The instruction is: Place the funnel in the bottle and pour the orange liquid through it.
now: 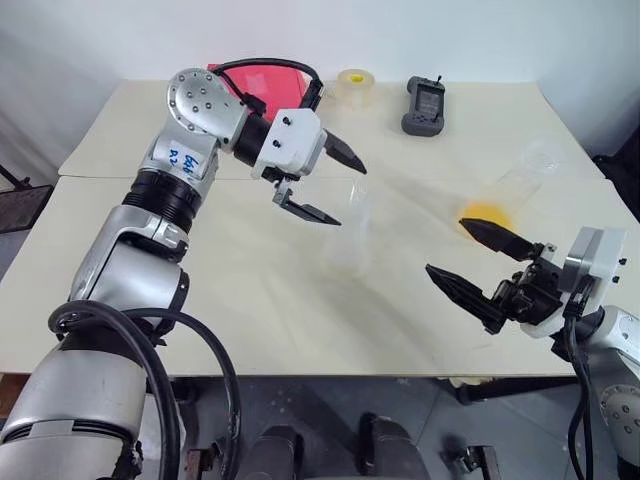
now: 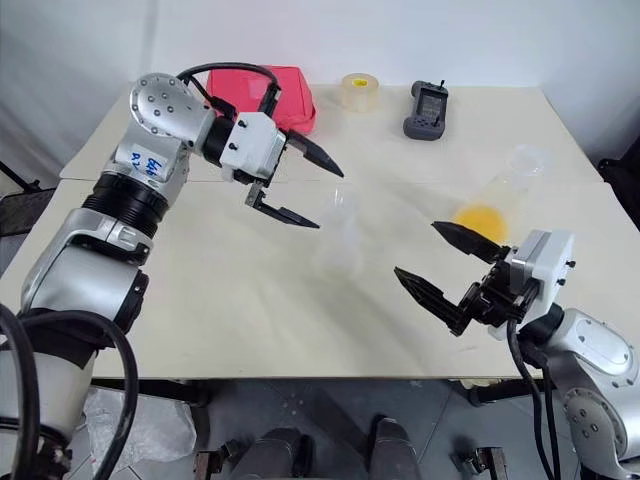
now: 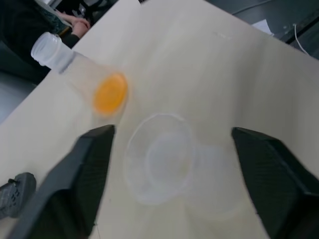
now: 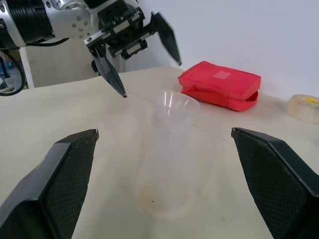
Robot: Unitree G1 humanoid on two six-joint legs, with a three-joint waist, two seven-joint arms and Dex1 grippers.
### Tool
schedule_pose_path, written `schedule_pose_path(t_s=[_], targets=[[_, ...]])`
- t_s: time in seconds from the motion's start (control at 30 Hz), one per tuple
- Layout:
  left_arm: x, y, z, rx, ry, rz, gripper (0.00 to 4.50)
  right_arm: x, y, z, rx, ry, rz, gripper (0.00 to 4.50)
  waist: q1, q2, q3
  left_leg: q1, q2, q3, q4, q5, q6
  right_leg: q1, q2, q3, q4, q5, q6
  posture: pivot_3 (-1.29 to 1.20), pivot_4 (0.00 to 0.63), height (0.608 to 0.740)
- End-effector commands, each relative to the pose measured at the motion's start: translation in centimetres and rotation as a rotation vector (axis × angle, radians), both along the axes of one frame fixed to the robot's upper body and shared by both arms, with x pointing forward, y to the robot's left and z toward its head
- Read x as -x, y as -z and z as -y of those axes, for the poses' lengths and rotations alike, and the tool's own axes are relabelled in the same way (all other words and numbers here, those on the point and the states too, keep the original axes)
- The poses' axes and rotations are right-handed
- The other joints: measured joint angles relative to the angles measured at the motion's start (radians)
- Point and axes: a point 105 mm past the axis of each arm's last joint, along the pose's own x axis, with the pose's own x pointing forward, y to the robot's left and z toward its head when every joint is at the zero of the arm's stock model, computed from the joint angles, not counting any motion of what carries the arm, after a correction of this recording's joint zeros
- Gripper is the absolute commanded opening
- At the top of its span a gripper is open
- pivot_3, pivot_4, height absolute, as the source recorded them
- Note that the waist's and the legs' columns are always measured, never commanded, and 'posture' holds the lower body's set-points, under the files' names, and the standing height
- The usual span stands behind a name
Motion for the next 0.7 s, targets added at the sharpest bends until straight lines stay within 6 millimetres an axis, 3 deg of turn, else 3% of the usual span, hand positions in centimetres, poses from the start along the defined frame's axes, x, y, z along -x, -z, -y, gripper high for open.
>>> schedule_pose_path(t_s=[0.03,0.13,0.23,0.37,0.5,0.7], targets=[[1.5,-1.9,-0.7,0.037,0.079,-0.067,4.45,0.7,-1.6,0.4,0.012,0.022,0.077,4.5,0.0,0.0,0.0,0.0,0.0,0.0,0.0,0.0,0.0,0.0,0.0,0.0,0.0,0.0,0.0,0.0,0.15,0.74],[0.9,-3.1,-2.2,0.184,-0.009,-0.174,4.45,0.7,-1.8,1.3,0.003,0.09,0.082,4.5,-0.001,0.0,0.0,0.0,0.0,0.0,0.0,0.0,0.0,0.0,0.0,0.0,0.0,0.0,0.0,0.0,0.15,0.74],[0.0,-2.6,-4.3,0.296,-0.127,-0.256,4.45,0.7,-1.8,2.5,0.0,0.199,0.097,4.5,-0.003,0.0,0.0,0.001,0.0,0.0,0.0,0.0,0.0,0.0,0.0,0.0,0.002,0.0,0.0,0.0,0.15,0.74],[-0.7,-0.6,-6.9,0.408,-0.297,-0.314,4.45,0.1,-1.4,4.5,-0.004,0.411,0.081,4.5,-0.003,0.001,0.0,0.002,0.002,0.0,0.001,0.0,0.0,-0.001,0.0,0.002,0.004,0.0,0.0,0.0,0.15,0.74],[0.0,1.3,-9.1,0.529,-0.444,-0.378,4.45,-0.7,-0.2,7.3,0.01,0.679,-0.004,4.5,-0.001,0.001,0.0,0.002,0.002,0.0,0.001,0.0,0.0,-0.002,-0.001,0.004,0.007,0.0,0.0,0.0,0.15,0.74],[1.6,5.4,-11.7,0.634,-0.633,-0.505,4.45,-0.3,0.1,8.8,-0.024,0.847,-0.02,4.5,0.001,0.001,-0.001,0.003,0.001,-0.001,0.001,0.0,-0.001,-0.002,-0.001,0.007,0.008,0.0,-0.001,0.0,0.15,0.74]])
